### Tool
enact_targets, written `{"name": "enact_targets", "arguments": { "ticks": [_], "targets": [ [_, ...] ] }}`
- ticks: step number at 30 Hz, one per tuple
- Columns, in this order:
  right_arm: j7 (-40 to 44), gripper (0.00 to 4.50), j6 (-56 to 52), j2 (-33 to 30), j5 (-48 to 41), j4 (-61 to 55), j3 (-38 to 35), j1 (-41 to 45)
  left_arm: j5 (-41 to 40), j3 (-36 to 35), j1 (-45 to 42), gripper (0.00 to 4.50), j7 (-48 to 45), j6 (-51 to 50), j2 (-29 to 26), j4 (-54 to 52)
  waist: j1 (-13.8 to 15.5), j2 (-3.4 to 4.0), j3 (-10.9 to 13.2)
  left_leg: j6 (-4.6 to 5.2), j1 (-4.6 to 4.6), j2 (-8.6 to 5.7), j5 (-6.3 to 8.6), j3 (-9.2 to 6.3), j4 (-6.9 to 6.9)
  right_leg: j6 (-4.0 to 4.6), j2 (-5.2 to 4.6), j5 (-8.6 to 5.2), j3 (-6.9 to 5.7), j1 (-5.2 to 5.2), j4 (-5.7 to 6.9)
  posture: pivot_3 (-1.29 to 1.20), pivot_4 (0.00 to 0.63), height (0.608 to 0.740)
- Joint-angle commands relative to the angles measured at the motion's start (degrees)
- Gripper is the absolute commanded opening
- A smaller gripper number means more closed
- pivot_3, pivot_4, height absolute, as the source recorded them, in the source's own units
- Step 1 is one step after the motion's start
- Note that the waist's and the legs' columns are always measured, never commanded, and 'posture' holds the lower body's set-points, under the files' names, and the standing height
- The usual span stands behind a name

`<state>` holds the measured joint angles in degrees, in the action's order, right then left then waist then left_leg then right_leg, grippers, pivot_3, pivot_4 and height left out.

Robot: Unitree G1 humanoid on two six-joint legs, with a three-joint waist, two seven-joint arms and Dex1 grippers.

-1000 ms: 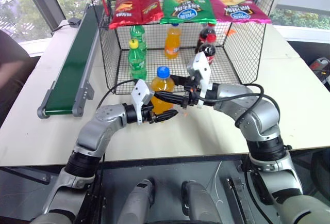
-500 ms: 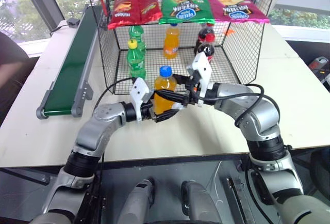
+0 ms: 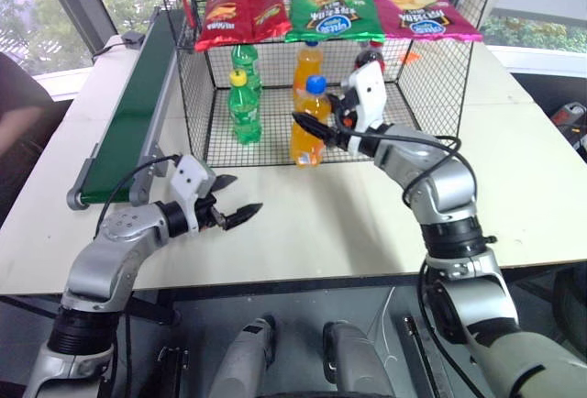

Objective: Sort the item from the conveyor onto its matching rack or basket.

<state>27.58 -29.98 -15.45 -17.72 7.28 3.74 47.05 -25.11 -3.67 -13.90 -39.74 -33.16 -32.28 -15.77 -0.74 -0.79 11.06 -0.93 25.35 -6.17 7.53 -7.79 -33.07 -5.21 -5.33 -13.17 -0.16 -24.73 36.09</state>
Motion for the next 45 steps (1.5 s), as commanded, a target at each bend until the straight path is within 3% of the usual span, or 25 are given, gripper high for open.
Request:
{"name": "enact_targets", "arguments": {
  "ticks": [1,14,27,29,31,37,45],
  "targets": [
    [-4.0,2.63,8.3,1.8,3.7,6.6,-2.1,4.8,3.5,-1.5,-1.1,4.45,6.5,3.5,2.7,-0.5,0.0,0.0,0.0,0.0,0.0,0.0,-0.01,0.0,0.0,0.0,0.01,0.0,0.0,0.0,0.0,0.0,0.15,0.739],
    [-9.6,2.63,30.4,7.1,9.3,39.3,-4.8,17.0,9.4,1.8,0.5,4.45,16.9,5.0,11.2,-3.1,-0.4,0.0,0.0,0.09,-0.03,0.04,-0.1,0.07,0.02,-0.2,0.15,0.13,0.08,-0.02,0.06,0.0,0.15,0.739],
    [-11.3,2.63,39.3,8.5,11.2,54.6,-6.5,22.6,9.5,2.2,-0.5,4.45,18.2,3.6,12.6,-3.2,-0.4,0.01,0.0,0.09,-0.06,0.05,-0.11,0.06,0.03,-0.19,0.22,0.13,0.13,-0.02,0.09,0.0,0.15,0.739],
    [-11.3,3.68,39.7,8.6,11.3,55.5,-6.8,22.7,9.5,2.1,-0.9,4.5,18.2,3.5,12.5,-2.9,-0.4,0.01,0.0,0.09,-0.06,0.06,-0.11,0.06,0.03,-0.19,0.22,0.13,0.13,-0.02,0.09,0.0,0.15,0.739],
    [-11.3,4.44,40.2,8.6,11.5,56.1,-7.0,22.7,9.5,2.2,-1.2,4.5,18.2,3.6,12.5,-2.6,-0.5,0.02,0.0,0.08,-0.07,0.06,-0.11,0.06,0.03,-0.19,0.23,0.13,0.13,-0.02,0.09,0.0,0.15,0.739],
    [-10.4,4.44,40.0,8.4,12.2,54.8,-6.9,22.2,9.3,2.2,-1.1,4.5,17.9,3.6,12.4,-2.6,-0.5,0.03,0.0,0.08,-0.13,0.09,-0.11,0.05,0.04,-0.18,0.27,0.13,0.14,0.02,0.11,0.0,0.15,0.739],
    [-4.3,4.44,34.5,7.2,11.1,44.1,-6.2,19.9,9.0,2.3,-0.6,4.5,17.7,3.6,12.8,-2.9,-0.5,0.03,0.0,0.08,-0.13,0.09,-0.11,0.05,0.04,-0.17,0.27,0.14,0.15,0.02,0.11,0.0,0.15,0.739]
  ]
}}
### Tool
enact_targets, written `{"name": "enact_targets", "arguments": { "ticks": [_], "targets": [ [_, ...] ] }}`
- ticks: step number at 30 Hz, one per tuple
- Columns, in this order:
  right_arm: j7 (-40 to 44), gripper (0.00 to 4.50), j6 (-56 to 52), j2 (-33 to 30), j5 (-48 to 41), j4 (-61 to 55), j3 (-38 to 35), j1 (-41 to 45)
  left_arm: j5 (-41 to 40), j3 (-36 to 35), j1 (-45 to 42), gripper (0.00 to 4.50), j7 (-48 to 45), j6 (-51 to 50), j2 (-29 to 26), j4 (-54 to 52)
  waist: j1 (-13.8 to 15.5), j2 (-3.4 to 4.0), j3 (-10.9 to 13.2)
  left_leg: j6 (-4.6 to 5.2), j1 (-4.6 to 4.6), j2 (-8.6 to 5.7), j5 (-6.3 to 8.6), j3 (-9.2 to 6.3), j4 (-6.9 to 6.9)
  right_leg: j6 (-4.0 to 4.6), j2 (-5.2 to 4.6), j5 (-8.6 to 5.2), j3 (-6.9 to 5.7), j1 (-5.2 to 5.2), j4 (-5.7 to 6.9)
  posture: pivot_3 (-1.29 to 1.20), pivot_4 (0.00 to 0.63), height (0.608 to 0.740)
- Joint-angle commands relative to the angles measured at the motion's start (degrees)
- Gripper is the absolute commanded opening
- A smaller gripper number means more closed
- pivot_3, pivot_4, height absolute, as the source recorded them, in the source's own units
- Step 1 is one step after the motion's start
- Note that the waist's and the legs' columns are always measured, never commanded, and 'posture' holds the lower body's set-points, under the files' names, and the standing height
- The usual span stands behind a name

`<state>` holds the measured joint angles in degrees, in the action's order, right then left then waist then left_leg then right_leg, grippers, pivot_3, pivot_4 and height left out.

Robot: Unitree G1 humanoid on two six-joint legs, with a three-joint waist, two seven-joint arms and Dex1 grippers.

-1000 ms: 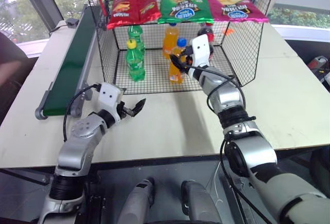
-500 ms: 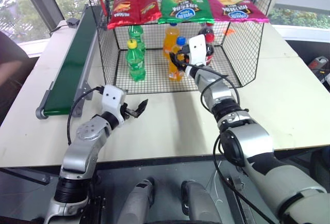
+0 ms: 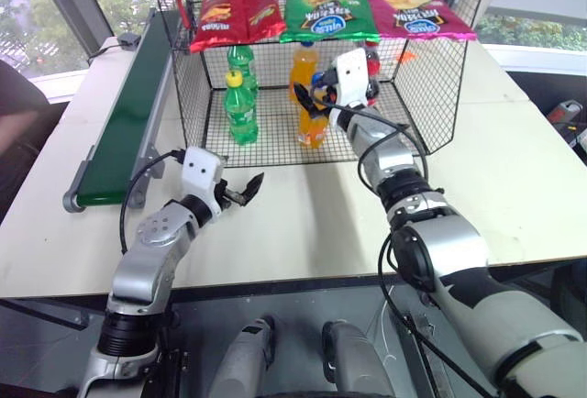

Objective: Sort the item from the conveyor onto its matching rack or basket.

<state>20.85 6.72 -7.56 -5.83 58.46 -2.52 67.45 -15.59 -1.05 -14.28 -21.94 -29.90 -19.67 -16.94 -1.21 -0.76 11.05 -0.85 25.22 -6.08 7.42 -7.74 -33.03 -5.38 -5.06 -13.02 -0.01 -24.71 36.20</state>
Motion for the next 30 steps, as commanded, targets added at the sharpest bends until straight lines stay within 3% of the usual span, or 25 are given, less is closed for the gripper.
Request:
{"name": "enact_targets", "arguments": {
  "ticks": [1,8,15,21,30],
  "targets": [
    [3.2,4.44,-3.7,-1.0,-1.1,-9.5,0.1,-1.4,-0.5,-0.2,-0.2,4.5,-0.1,0.3,0.2,-1.8,0.0,0.0,0.0,0.0,0.0,0.0,0.0,0.0,0.0,0.0,0.0,0.0,0.0,0.0,0.0,0.0,0.15,0.739],
    [8.3,4.44,-17.7,-4.8,-2.4,-31.3,1.7,-11.4,-0.9,-0.1,0.4,4.5,-0.6,0.1,0.7,-2.7,0.3,0.0,0.0,0.0,0.0,-0.01,0.0,-0.02,-0.01,0.0,-0.01,0.0,0.0,0.02,0.0,0.0,0.15,0.739],
    [19.3,4.44,-37.4,-16.6,-5.6,-59.7,7.3,-29.3,-4.0,-0.7,2.5,4.5,-4.3,-0.6,-0.7,-4.5,0.5,0.01,0.0,-0.01,0.01,-0.02,0.02,0.0,-0.01,0.15,-0.09,-0.11,0.0,0.03,-0.03,0.0,0.15,0.739],
    [23.2,4.44,-45.6,-20.5,-9.7,-72.5,8.7,-40.1,-4.2,0.5,2.8,4.5,-6.8,-1.6,-2.9,-4.0,0.5,0.03,-0.1,-0.11,-0.04,0.08,0.09,-0.01,-0.07,0.26,-0.16,-0.11,-0.05,0.1,-0.02,0.0,0.15,0.739],
    [22.4,4.44,-49.7,-20.9,-11.7,-76.6,9.8,-45.0,-4.0,1.6,2.4,4.5,-8.3,-1.3,-3.2,-2.4,0.6,0.03,-0.1,-0.12,-0.03,-0.01,0.1,0.03,-0.12,0.2,-0.33,-0.14,-0.07,0.16,-0.1,0.0,0.15,0.739]
  ]
}}
